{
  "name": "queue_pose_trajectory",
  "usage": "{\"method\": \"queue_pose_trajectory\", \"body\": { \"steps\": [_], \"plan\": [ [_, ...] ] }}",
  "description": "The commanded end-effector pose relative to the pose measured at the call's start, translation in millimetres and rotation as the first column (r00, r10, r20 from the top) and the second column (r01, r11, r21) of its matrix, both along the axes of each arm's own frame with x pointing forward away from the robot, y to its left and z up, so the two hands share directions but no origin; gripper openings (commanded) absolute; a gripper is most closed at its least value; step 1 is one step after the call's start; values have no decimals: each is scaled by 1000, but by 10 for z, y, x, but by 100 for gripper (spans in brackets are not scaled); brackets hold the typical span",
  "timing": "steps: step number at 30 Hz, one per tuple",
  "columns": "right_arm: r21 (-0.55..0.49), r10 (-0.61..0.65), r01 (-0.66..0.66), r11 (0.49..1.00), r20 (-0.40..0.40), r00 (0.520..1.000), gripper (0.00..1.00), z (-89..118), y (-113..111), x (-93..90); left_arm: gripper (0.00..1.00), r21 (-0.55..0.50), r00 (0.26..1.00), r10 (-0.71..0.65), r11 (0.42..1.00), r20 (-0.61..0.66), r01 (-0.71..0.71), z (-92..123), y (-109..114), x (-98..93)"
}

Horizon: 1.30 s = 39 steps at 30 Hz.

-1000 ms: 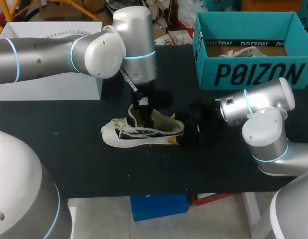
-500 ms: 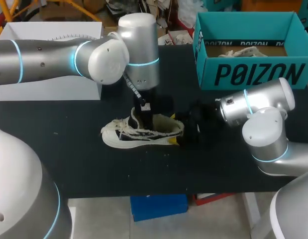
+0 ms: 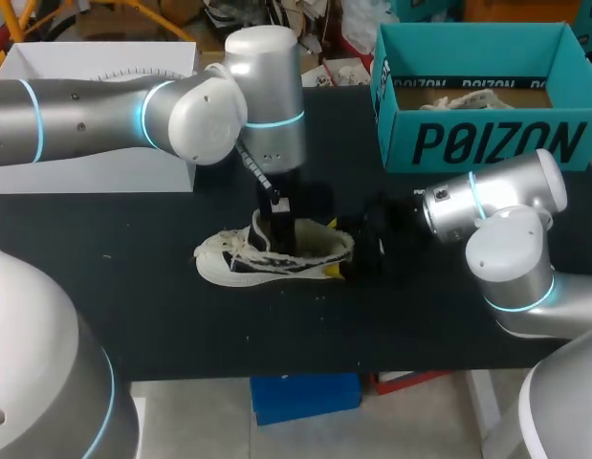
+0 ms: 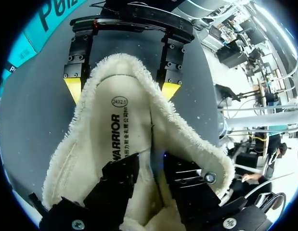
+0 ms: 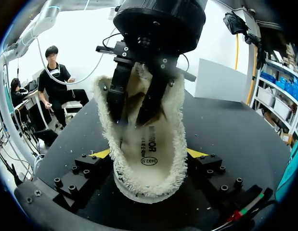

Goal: Take the shoe out of the shoebox, open the shoe tongue, remove and reinsert the insole, then place the shoe into the shoebox

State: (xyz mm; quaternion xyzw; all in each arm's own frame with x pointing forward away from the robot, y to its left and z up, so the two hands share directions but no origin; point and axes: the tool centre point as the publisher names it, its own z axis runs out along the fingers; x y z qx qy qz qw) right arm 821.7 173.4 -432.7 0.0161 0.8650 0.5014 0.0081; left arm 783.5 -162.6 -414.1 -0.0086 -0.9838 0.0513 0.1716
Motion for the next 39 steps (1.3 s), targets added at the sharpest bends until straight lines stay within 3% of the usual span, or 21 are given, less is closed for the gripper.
{"method": "queue_pose_trajectory", "body": {
  "steps": [1,12,22,31,39],
  "plan": [
    [-1,-3,3,1000,0,1000,0,-26,-2,14,48,2,1000,1,1000,13,-1,-92,6,-70],
    [-1,-3,3,1000,0,1000,0,-26,-2,14,46,141,970,23,988,240,-59,-241,87,-52],
    [-1,-3,3,1000,0,1000,0,-26,-2,14,46,230,860,8,962,510,-145,-542,287,102],
    [-1,-3,3,1000,0,1000,0,-26,-2,14,45,209,784,-19,968,620,-141,-732,387,286],
    [-1,-3,3,1000,0,1000,0,-26,-2,14,42,116,695,21,982,718,-149,-692,424,416]
  ]
}}
